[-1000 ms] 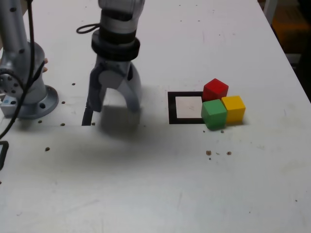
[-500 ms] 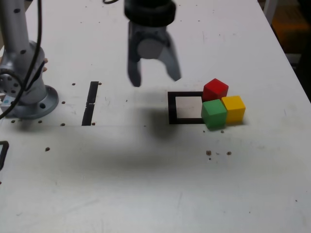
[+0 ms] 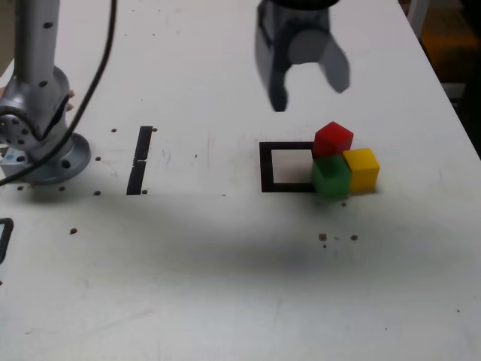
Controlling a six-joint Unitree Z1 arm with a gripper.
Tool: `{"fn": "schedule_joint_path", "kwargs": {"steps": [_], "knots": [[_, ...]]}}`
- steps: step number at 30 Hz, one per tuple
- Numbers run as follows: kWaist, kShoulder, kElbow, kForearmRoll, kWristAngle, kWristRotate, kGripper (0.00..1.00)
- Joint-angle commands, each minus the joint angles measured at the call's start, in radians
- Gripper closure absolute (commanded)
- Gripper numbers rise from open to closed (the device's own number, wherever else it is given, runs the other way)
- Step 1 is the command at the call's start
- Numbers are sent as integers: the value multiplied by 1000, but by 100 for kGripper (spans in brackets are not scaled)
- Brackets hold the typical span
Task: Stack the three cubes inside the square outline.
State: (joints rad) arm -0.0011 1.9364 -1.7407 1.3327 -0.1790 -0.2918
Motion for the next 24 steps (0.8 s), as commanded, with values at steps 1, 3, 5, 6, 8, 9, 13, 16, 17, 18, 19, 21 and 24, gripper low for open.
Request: {"fn": "schedule_joint_path", "kwargs": {"steps": [1, 3, 5, 6, 8, 9, 13, 16, 17, 18, 19, 21, 24], "knots": [[9, 23, -34, 22, -4, -26, 31], [16, 43, -62, 38, -10, -46, 31], [24, 67, -91, 58, -20, -71, 31], [26, 78, -103, 65, -25, -82, 30], [35, 108, -136, 83, -40, -113, 29], [39, 121, -150, 89, -47, -127, 29], [55, 168, -192, 111, -78, -167, 27], [71, 194, -201, 119, -99, -179, 26], [77, 202, -203, 120, -104, -182, 26], [85, 213, -205, 120, -110, -185, 26], [95, 224, -207, 121, -114, -187, 26], [115, 242, -212, 125, -120, -188, 26], [134, 265, -229, 127, -125, -188, 26]]}}
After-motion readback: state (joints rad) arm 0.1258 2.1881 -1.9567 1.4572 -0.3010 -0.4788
